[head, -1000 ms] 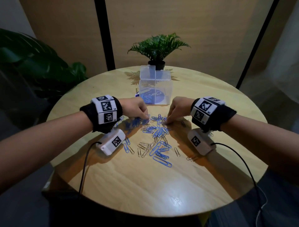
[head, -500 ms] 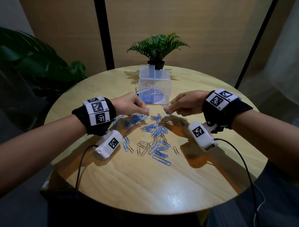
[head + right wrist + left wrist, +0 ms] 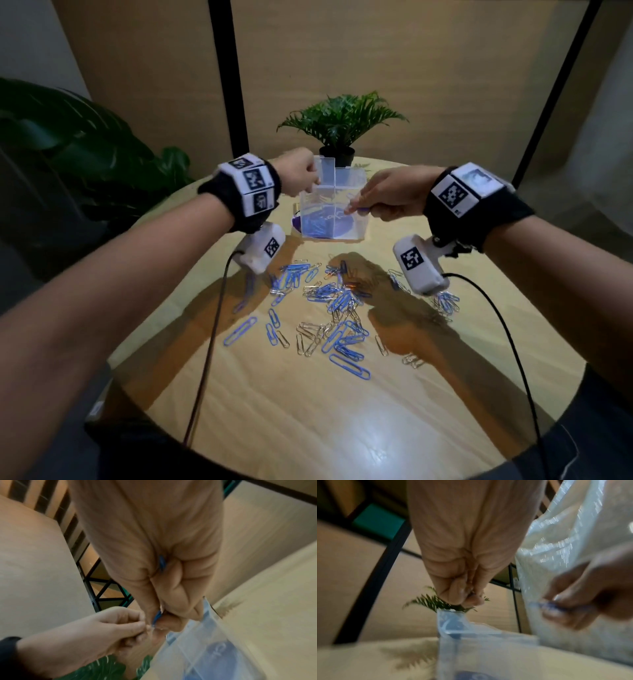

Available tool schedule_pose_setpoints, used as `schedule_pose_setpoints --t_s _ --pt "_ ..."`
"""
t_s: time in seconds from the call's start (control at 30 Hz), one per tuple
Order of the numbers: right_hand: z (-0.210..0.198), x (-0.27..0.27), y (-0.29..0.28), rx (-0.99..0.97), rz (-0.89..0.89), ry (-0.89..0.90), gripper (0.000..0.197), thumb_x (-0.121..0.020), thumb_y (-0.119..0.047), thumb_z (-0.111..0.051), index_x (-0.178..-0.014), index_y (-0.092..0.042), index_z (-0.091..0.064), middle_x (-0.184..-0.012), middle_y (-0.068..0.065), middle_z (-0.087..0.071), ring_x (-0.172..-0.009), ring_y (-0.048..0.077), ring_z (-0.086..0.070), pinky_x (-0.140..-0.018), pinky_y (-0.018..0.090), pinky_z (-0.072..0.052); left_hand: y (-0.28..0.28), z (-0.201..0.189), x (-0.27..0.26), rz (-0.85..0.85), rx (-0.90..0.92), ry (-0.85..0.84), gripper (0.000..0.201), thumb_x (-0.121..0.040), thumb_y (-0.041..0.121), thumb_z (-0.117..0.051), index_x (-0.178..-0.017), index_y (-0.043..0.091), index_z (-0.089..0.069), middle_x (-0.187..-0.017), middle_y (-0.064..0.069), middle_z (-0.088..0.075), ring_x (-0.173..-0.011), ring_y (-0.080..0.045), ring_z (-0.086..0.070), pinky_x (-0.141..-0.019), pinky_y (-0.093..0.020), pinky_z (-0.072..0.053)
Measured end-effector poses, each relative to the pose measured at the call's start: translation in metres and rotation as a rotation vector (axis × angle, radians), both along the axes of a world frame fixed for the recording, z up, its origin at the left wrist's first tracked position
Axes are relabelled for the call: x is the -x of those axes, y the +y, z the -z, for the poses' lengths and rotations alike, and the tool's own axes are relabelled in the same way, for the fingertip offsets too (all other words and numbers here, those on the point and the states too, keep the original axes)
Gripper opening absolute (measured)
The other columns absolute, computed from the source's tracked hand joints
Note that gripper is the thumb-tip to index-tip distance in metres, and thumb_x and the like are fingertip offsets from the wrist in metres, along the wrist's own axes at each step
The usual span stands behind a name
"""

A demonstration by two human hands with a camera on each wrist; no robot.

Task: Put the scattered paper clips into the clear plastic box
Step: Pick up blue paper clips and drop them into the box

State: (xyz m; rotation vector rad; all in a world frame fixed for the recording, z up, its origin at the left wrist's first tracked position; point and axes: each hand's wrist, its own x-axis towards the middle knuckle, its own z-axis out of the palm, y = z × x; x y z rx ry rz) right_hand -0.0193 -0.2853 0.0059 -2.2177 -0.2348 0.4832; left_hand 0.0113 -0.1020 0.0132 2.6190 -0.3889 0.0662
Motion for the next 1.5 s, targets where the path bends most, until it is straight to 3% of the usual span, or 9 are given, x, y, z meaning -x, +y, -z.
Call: schedule_pose_setpoints --t_s 0.17,0.33,0.53,0.73,0.87,1.0,1.17,1.3,1.5 --pt "-0.036 -0.019 0.006 0.188 -0.010 -0.031 0.014 -0.096 -0.018 -0.052 -0.095 -0.005 -0.055 -0.066 0.004 -0.030 -0.054 0.015 -0.020 -0.050 0.025 -0.019 -0.010 -0.002 -0.026 0.084 -0.320 0.011 0.019 -0.089 0.012 -0.062 -0.103 0.002 -0.070 -0.093 -0.010 -0.069 -0.071 -0.017 -0.060 -0.066 -0.027 -0.050" --pt "-0.048 -0.047 0.034 0.568 -0.025 -0.203 0.039 -0.095 -0.024 -0.055 -0.059 -0.012 -0.044 -0.058 0.006 -0.037 -0.050 0.019 -0.031 -0.052 0.029 -0.028 -0.005 0.000 -0.020 0.051 -0.220 -0.068 0.027 -0.086 -0.001 -0.060 -0.112 0.005 -0.066 -0.107 -0.015 -0.067 -0.086 -0.026 -0.068 -0.079 -0.037 -0.058" --pt "-0.006 -0.135 0.076 1.020 -0.093 -0.429 0.041 -0.060 -0.052 -0.074 -0.044 -0.017 -0.063 -0.045 -0.003 -0.060 -0.052 0.020 -0.063 -0.064 0.040 -0.060 0.057 -0.011 0.011 -0.030 -0.017 -0.077 0.019 -0.088 -0.004 -0.056 -0.103 0.002 -0.066 -0.093 -0.014 -0.067 -0.079 -0.022 -0.067 -0.058 -0.024 -0.057" --pt "-0.012 -0.083 0.093 0.974 -0.163 -0.606 0.030 -0.070 -0.026 -0.074 -0.048 -0.016 -0.055 -0.053 0.003 -0.058 -0.050 0.022 -0.054 -0.061 0.042 -0.058 0.101 0.020 0.046 0.047 -0.215 0.288 0.033 -0.077 -0.003 -0.072 -0.110 -0.002 -0.065 -0.091 -0.012 -0.066 -0.075 -0.025 -0.064 -0.057 -0.024 -0.059" --pt "-0.019 -0.046 0.100 0.761 -0.015 -0.819 0.015 -0.084 -0.002 -0.054 -0.070 0.000 -0.057 -0.073 0.014 -0.055 -0.062 0.027 -0.054 -0.068 0.034 -0.050 0.103 0.047 0.065 0.125 -0.421 0.275 0.059 -0.061 0.020 -0.087 -0.115 0.015 -0.064 -0.092 0.001 -0.066 -0.067 -0.009 -0.059 -0.068 -0.021 -0.051" --pt "0.003 0.006 0.092 0.630 -0.387 -0.634 0.009 -0.075 -0.012 -0.075 -0.084 -0.015 -0.076 -0.073 0.001 -0.071 -0.056 0.013 -0.063 -0.062 0.021 -0.053 0.100 0.064 0.074 0.198 -0.401 0.189 0.079 -0.053 0.032 -0.090 -0.125 0.029 -0.059 -0.102 0.001 -0.059 -0.064 0.003 -0.051 -0.072 -0.020 -0.047" --pt "0.039 0.019 0.096 0.690 -0.528 -0.483 0.026 -0.077 -0.020 -0.076 -0.102 -0.014 -0.073 -0.096 0.002 -0.074 -0.088 0.021 -0.069 -0.068 0.023 -0.049 0.087 0.071 0.074 0.152 -0.256 0.134 0.048 -0.061 0.028 -0.087 -0.104 0.013 -0.073 -0.068 0.006 -0.062 -0.056 0.000 -0.061 -0.064 -0.020 -0.048" --pt "0.054 0.015 0.100 0.698 -0.472 -0.508 0.026 -0.076 -0.019 -0.076 -0.101 -0.013 -0.073 -0.100 0.004 -0.073 -0.094 0.018 -0.066 -0.060 0.018 -0.041 0.077 0.074 0.074 0.100 -0.167 0.122 0.021 -0.062 0.013 -0.086 -0.077 0.010 -0.073 -0.056 0.006 -0.062 -0.068 -0.025 -0.070 -0.064 -0.025 -0.052" --pt "0.056 0.018 0.090 0.669 -0.466 -0.519 0.023 -0.081 -0.017 -0.070 -0.103 -0.013 -0.071 -0.101 0.003 -0.073 -0.087 0.013 -0.061 -0.059 0.017 -0.040 0.080 0.074 0.076 0.101 -0.188 0.099 0.026 -0.064 0.009 -0.083 -0.088 0.011 -0.075 -0.073 -0.003 -0.072 -0.056 0.004 -0.059 -0.062 -0.010 -0.043"
